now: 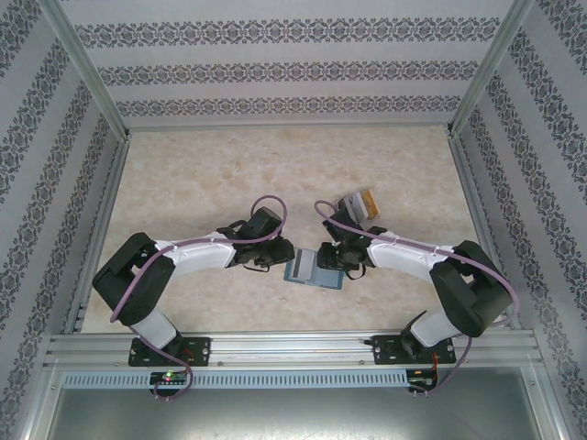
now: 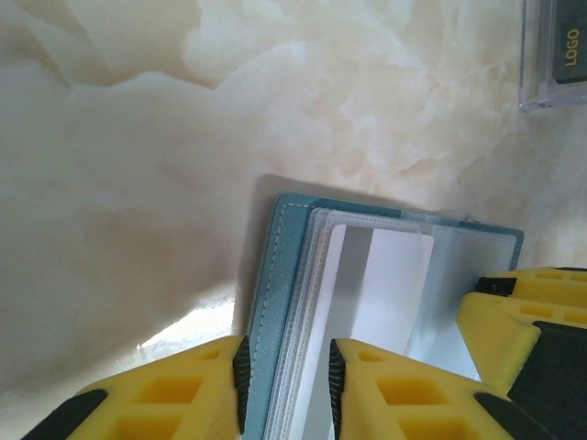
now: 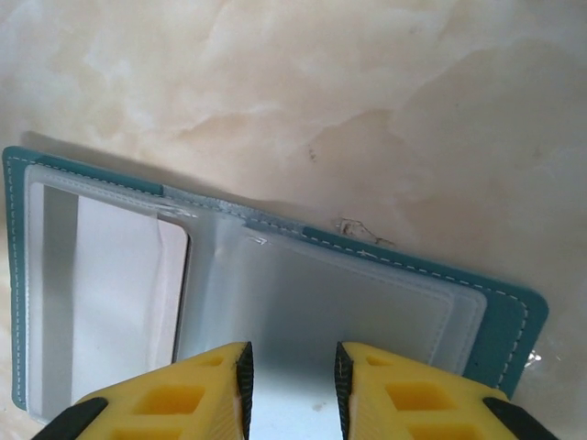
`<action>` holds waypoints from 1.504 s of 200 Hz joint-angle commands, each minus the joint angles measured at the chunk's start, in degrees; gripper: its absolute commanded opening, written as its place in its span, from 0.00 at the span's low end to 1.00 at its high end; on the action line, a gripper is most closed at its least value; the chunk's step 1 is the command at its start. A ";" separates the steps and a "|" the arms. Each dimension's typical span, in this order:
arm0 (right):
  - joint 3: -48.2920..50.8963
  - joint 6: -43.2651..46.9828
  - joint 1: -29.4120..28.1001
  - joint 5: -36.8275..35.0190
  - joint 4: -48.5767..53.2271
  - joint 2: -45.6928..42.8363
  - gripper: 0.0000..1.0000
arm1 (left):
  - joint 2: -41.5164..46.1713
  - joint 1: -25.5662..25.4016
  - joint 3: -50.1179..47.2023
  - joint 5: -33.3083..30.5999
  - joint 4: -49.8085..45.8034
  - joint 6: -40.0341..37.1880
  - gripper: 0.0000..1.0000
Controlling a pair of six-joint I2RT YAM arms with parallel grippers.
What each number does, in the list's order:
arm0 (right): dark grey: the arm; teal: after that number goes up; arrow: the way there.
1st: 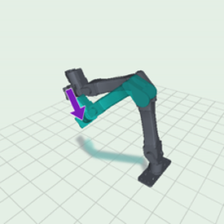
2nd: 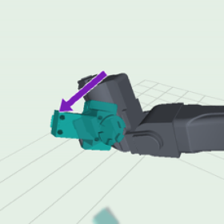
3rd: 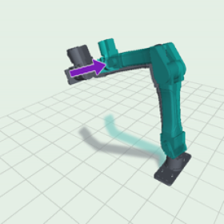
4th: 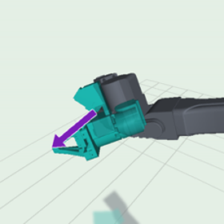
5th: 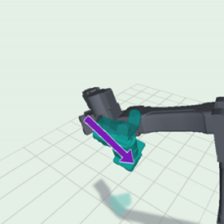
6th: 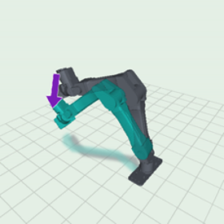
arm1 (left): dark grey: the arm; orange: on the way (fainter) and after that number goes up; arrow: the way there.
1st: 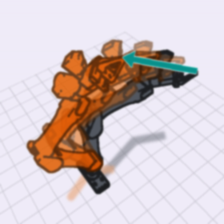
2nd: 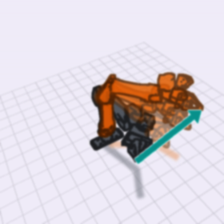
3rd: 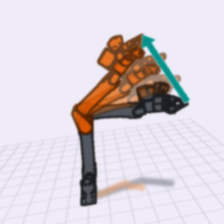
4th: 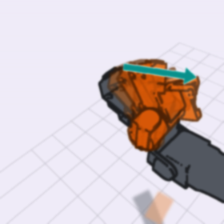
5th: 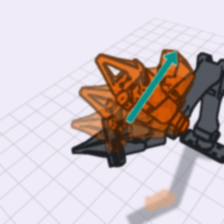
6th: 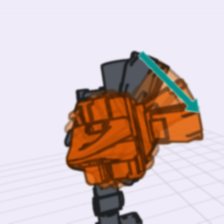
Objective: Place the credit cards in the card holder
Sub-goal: Move the storage box to the center of the table.
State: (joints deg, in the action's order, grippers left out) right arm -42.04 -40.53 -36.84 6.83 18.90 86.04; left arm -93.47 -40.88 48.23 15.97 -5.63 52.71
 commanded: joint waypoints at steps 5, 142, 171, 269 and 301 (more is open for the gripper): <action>-1.76 0.51 0.35 -1.44 4.46 -0.19 0.32 | 2.20 -0.82 0.26 -1.63 -2.19 -1.20 0.31; -24.81 22.91 24.66 -13.18 22.09 0.26 0.41 | 5.15 -0.78 6.40 -0.83 -4.14 -3.14 0.40; -27.00 24.41 30.19 -0.07 18.93 5.53 0.56 | 4.57 -0.78 6.64 -0.37 -4.30 -2.97 0.40; -33.09 23.83 31.23 17.77 16.18 18.33 0.59 | 2.89 -0.78 7.45 0.57 -4.75 -3.31 0.40; -32.77 22.71 28.44 19.89 15.11 18.64 0.59 | 2.59 -0.80 7.68 0.48 -4.75 -3.31 0.40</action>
State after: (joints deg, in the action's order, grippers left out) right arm -73.73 -17.21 -5.91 21.85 35.48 103.98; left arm -89.84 -40.91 54.41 16.23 -8.67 50.52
